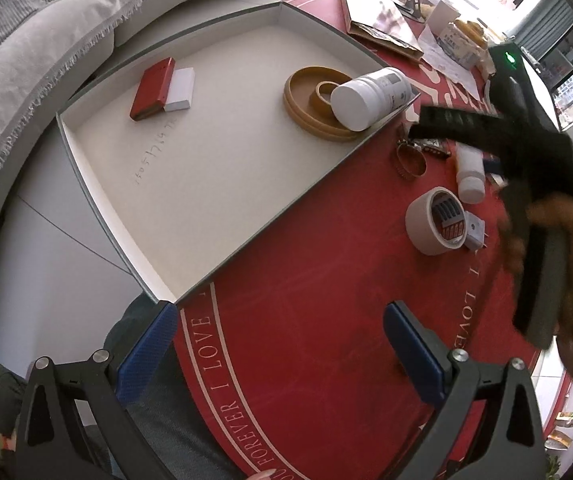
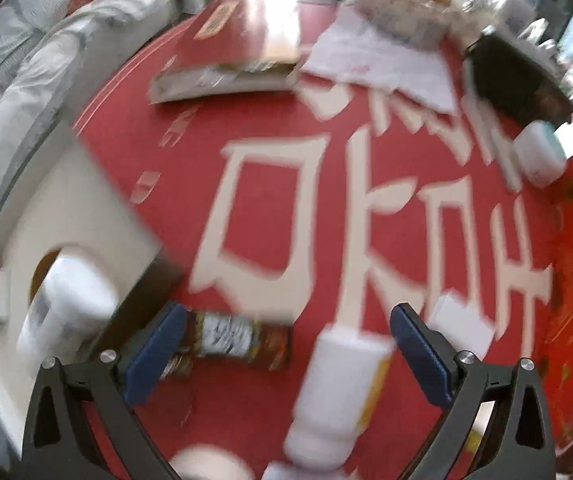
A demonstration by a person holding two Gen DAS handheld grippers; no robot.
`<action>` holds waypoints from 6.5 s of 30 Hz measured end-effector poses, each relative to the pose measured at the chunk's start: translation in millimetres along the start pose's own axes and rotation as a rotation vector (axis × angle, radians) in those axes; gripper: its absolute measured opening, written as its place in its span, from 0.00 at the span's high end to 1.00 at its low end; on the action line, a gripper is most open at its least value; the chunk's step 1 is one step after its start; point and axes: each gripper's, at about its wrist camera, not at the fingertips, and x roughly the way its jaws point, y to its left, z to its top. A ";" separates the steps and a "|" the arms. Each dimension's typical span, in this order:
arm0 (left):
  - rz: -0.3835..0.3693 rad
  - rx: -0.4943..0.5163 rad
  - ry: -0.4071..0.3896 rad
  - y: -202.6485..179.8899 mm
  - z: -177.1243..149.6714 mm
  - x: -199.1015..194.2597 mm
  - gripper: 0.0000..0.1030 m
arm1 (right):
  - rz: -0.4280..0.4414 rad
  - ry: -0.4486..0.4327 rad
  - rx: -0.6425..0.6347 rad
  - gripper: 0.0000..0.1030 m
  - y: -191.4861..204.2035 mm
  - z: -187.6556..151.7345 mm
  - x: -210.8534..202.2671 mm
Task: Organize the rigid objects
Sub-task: 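Grasp the white tape roll with the right tool while the left tool grasps a metal hose clamp, then carry the tape roll and hose clamp over the grey box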
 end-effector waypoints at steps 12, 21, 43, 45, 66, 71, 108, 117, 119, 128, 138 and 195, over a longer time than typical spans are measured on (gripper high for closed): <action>0.024 0.081 0.003 -20.0 -20.2 1.6 0.00 | 0.017 0.097 -0.163 0.01 9.1 -137.4 -27.9; 0.044 0.197 -0.018 -68.8 -22.5 7.4 0.00 | 0.000 -0.029 0.181 0.01 -71.6 -183.1 -71.7; 0.095 0.265 -0.029 -89.8 -33.5 48.0 0.00 | 0.069 -0.042 0.204 0.01 -84.4 -176.0 -83.7; 0.094 0.269 -0.036 -93.8 -34.3 49.1 0.00 | 0.088 -0.036 0.153 0.01 -67.3 -161.5 -76.7; 0.089 0.237 -0.105 -74.7 -53.3 45.5 0.00 | 0.285 0.056 -0.046 0.23 -1.6 -111.3 -39.6; 0.089 0.238 -0.108 -75.8 -59.0 44.7 0.00 | 0.153 0.062 -0.116 0.45 17.6 -108.6 -35.7; 0.040 0.376 -0.085 -114.5 -68.5 33.6 0.57 | -0.027 0.074 0.099 0.47 -79.0 -236.0 -68.9; 0.013 0.300 -0.095 -109.1 -57.5 -0.7 0.57 | 0.035 0.033 0.169 0.47 -97.8 -250.0 -95.7; 0.016 0.276 -0.121 -111.3 -50.8 -16.2 0.57 | 0.057 0.004 0.180 0.47 -99.7 -243.6 -111.4; 0.002 0.179 -0.285 -112.0 2.5 -112.4 0.57 | 0.158 -0.171 0.133 0.47 -62.7 -180.6 -186.5; 0.100 0.003 -0.431 -48.0 72.8 -154.7 0.57 | 0.245 -0.280 0.039 0.47 1.7 -82.7 -232.8; 0.253 -0.191 -0.141 63.4 106.5 7.7 0.57 | 0.192 -0.047 -0.177 0.47 141.1 -6.8 -78.1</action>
